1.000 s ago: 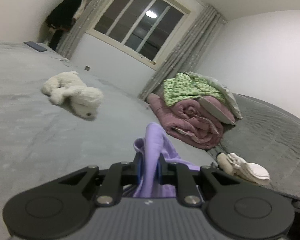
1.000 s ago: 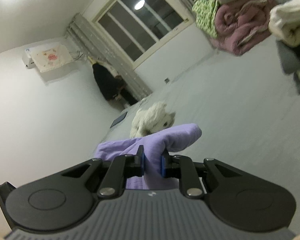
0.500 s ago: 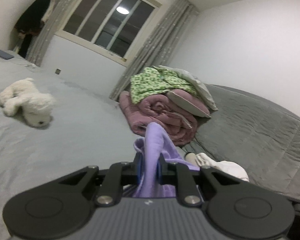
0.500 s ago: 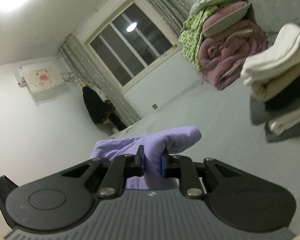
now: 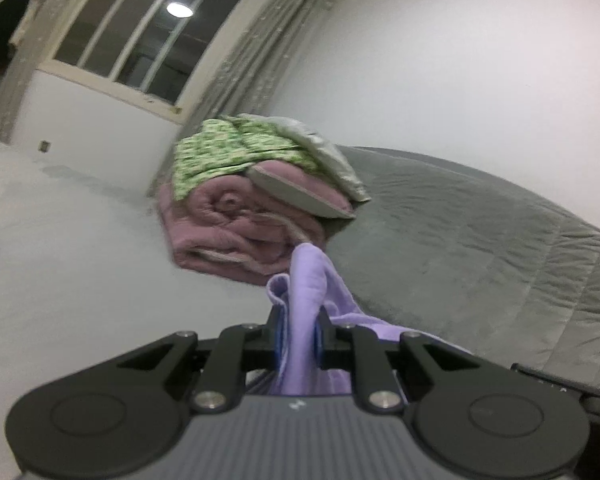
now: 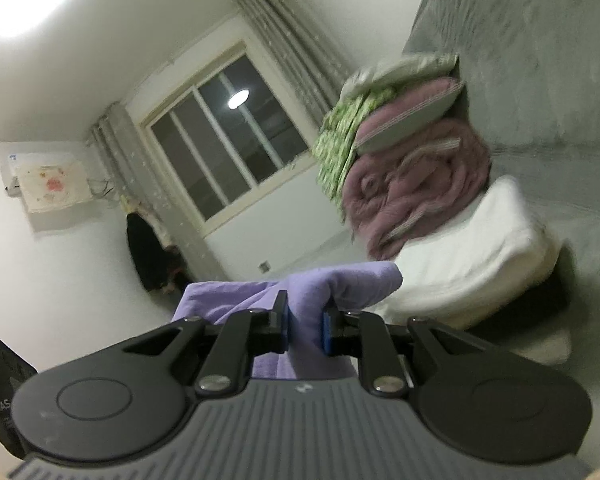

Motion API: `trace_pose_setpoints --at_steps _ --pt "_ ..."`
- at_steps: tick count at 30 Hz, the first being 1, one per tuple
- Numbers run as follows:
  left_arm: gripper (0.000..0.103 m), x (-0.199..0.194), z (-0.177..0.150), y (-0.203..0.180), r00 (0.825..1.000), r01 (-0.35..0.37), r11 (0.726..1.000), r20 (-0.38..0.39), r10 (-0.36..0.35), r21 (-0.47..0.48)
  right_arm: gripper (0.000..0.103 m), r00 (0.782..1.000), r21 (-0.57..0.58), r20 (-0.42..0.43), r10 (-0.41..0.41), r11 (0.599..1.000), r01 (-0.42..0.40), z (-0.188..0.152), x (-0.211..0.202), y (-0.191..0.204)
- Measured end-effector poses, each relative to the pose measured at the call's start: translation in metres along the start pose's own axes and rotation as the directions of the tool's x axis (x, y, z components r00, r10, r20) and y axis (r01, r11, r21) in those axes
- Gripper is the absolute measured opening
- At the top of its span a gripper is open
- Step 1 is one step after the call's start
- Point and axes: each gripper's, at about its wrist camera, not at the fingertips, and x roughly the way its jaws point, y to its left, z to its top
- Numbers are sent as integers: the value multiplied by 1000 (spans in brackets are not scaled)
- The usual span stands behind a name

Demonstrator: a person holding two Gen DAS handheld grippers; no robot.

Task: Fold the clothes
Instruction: 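Carry the lifted pants with both grippers toward the stack of folded clothes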

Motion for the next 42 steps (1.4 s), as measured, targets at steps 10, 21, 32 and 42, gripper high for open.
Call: trace_pose_setpoints --at_steps 10,21,32,42 --pt "15 75 21 -59 995 97 994 20 -98 51 19 991 -81 106 -82 993 91 66 13 -42" --pt "17 196 -5 -30 995 -18 999 -97 21 31 23 981 -93 1 -196 976 195 68 107 -120" --pt "28 216 -35 -12 992 -83 989 -83 94 125 48 962 -107 32 -270 956 272 40 113 -160" --pt "29 205 -25 -18 994 -100 982 -37 107 162 49 962 -113 45 -270 955 274 55 106 -148"
